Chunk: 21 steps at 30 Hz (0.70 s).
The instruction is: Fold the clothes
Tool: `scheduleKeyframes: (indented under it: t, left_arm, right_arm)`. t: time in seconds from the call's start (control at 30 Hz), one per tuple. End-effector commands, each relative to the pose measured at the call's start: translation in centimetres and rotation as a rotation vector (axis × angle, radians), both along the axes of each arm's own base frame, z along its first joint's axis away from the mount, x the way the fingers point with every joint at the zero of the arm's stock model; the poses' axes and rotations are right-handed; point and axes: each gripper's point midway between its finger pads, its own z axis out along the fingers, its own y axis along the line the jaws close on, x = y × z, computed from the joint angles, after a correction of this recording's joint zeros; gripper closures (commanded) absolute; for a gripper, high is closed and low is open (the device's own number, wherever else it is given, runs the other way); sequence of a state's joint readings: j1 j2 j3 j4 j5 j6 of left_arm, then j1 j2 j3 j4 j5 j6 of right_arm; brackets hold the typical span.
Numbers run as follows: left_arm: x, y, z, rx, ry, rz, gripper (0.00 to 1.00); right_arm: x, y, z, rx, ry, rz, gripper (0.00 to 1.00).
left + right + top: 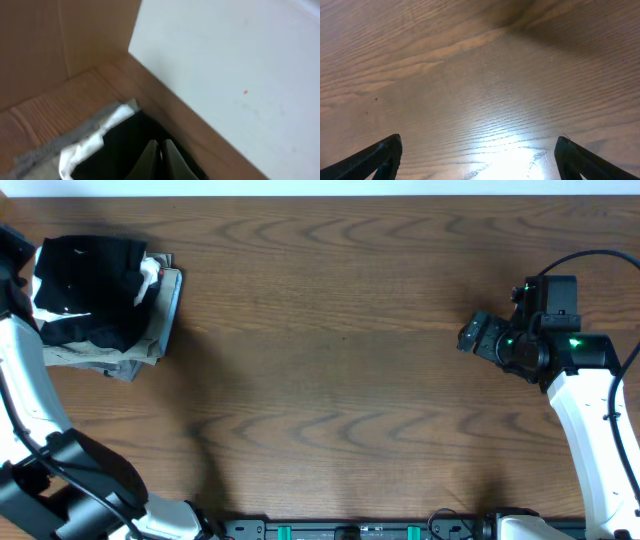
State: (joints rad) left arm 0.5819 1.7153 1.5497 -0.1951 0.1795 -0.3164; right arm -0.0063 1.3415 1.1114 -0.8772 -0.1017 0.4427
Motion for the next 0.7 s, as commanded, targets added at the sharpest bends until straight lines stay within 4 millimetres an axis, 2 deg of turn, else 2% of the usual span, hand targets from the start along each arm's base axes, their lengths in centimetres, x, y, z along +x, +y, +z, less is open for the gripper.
scheduleKeyframes:
  t: [0.0, 0.2, 0.33, 0.4, 0.47, 0.57, 0.67]
  left_arm:
    - [1.3, -1.3, -5.9, -0.059, 0.134, -0.041, 0.93]
    - [3.8, -3.9, -13.5, -0.118, 0.266, -0.115, 0.93]
    - [5.8, -5.5, -19.0, -0.108, 0.340, -0.185, 0.89]
    - [6.2, -6.1, -21.6, -0.102, 0.380, -0.217, 0.87]
    - [6.3, -6.6, -23.2, -0.102, 0.412, -0.237, 0.86]
    - [6.1, -6.6, -22.9, -0.097, 0.416, -0.242, 0.86]
    - [6.3, -6.4, -20.2, -0.066, 0.374, -0.242, 0.83]
  right_arm:
    - [0.0, -0.2, 0.4, -0.001, -0.016, 0.004, 0.05]
    - [0.0, -0.2, 0.4, -0.007, -0.016, 0.014, 0.05]
    - [0.0, -0.2, 0.4, -0.007, -0.018, 0.014, 0.05]
    - [0.0, -0.2, 0.4, -0.007, -0.020, 0.014, 0.05]
    - [0.0, -0.2, 0.4, -0.007, -0.020, 0.014, 0.05]
    - [0.0, -0.2, 0.4, -0.007, -0.017, 0.014, 0.05]
    - [0.0, -0.2, 0.4, -0.007, -0.019, 0.014, 0.05]
